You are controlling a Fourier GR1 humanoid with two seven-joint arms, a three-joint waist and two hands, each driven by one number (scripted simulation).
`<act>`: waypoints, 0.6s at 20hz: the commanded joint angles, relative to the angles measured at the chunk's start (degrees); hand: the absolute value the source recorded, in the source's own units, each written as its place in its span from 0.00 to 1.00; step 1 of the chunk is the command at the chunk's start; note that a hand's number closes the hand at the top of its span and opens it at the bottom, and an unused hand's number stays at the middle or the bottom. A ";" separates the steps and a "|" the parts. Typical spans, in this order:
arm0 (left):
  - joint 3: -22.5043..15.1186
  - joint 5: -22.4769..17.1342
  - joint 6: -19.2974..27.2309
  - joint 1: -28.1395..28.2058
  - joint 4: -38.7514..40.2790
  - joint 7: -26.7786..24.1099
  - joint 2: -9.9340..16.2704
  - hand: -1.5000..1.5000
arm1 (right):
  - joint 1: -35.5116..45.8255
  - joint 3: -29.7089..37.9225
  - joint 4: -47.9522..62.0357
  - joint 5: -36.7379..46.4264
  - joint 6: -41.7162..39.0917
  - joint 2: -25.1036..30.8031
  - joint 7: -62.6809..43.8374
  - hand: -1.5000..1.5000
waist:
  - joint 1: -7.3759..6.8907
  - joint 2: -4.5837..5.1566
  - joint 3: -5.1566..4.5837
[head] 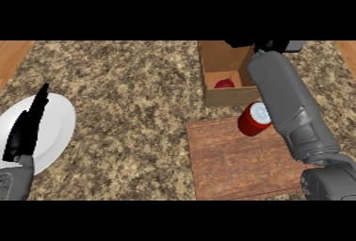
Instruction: Pick the pear from the cutting board and place it in the cardboard box
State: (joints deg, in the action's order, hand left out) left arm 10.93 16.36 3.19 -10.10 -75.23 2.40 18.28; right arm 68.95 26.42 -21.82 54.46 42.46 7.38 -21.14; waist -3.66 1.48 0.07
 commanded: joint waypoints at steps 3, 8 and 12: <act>-0.16 0.11 0.09 1.05 -2.78 2.68 -0.37 0.50 | -1.25 3.91 -3.43 -6.13 8.30 -0.38 9.11 0.00 | 0.95 -0.64 0.04; 1.96 -1.20 -0.63 5.10 -2.67 0.27 0.62 0.50 | -6.46 4.75 -12.32 -13.40 6.22 -2.70 15.92 0.00 | 3.24 -1.67 -0.02; 1.73 0.81 2.34 5.75 -2.82 0.90 -0.74 0.50 | -15.75 1.44 -23.67 -14.44 2.08 -4.60 13.31 0.00 | 4.87 -2.19 -0.07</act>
State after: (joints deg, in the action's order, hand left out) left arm 12.34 16.49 3.81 -6.88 -76.88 3.78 18.50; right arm 60.29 29.29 -36.91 42.45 46.58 4.68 -8.42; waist 0.04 -0.21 0.02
